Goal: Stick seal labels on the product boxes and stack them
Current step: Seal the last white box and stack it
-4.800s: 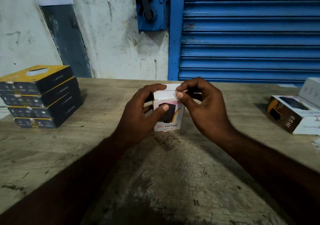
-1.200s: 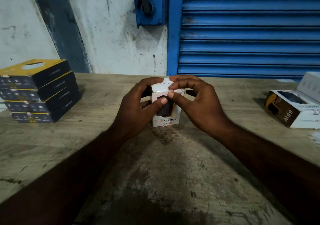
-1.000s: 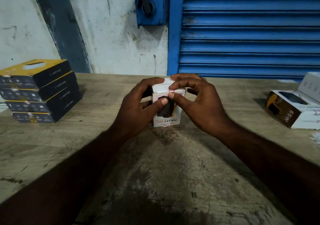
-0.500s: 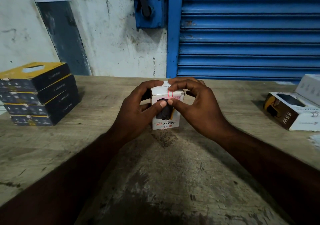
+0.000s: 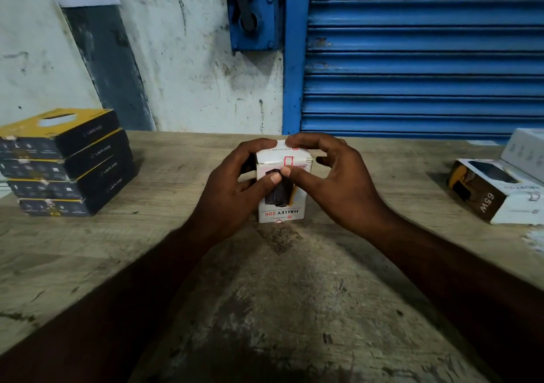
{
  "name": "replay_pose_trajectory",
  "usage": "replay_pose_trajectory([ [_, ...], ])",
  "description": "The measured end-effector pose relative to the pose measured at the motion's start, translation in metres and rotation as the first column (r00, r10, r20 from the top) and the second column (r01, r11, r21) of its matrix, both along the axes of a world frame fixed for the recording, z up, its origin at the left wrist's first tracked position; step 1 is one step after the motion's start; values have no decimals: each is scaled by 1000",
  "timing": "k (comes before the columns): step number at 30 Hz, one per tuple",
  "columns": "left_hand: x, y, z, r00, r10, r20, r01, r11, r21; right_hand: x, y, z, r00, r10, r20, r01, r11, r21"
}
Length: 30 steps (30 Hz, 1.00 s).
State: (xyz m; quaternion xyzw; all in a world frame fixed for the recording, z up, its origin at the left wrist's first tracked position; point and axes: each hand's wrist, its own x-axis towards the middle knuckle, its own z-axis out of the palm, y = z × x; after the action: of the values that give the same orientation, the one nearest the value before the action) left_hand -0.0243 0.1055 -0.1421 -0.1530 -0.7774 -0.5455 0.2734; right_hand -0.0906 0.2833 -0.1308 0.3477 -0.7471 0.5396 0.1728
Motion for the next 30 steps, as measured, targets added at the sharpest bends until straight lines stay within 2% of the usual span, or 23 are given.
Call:
replay_pose_trajectory([
  [7,-3,-3,-2,1000,-4,3,4,1000,-19,-3,3,4,1000,13,15,-14,1000,26],
  [12,-7,-7,-4,1000,22,13,-21,999,-45,-7,8,8,999,30,-28,-28,996,81],
  [20,-9,-7,-5,1000,19,15,-18,998,-63,-7,8,10,998,16,-53,-12,997,79],
  [25,-10,-8,-6,999,21,25,-19,998,-55,-10,13,12,997,66,-35,-62,992,112],
  [30,-11,-8,-8,1000,18,18,-17,998,-57,-9,10,10,997,40,-65,-35,996,77],
])
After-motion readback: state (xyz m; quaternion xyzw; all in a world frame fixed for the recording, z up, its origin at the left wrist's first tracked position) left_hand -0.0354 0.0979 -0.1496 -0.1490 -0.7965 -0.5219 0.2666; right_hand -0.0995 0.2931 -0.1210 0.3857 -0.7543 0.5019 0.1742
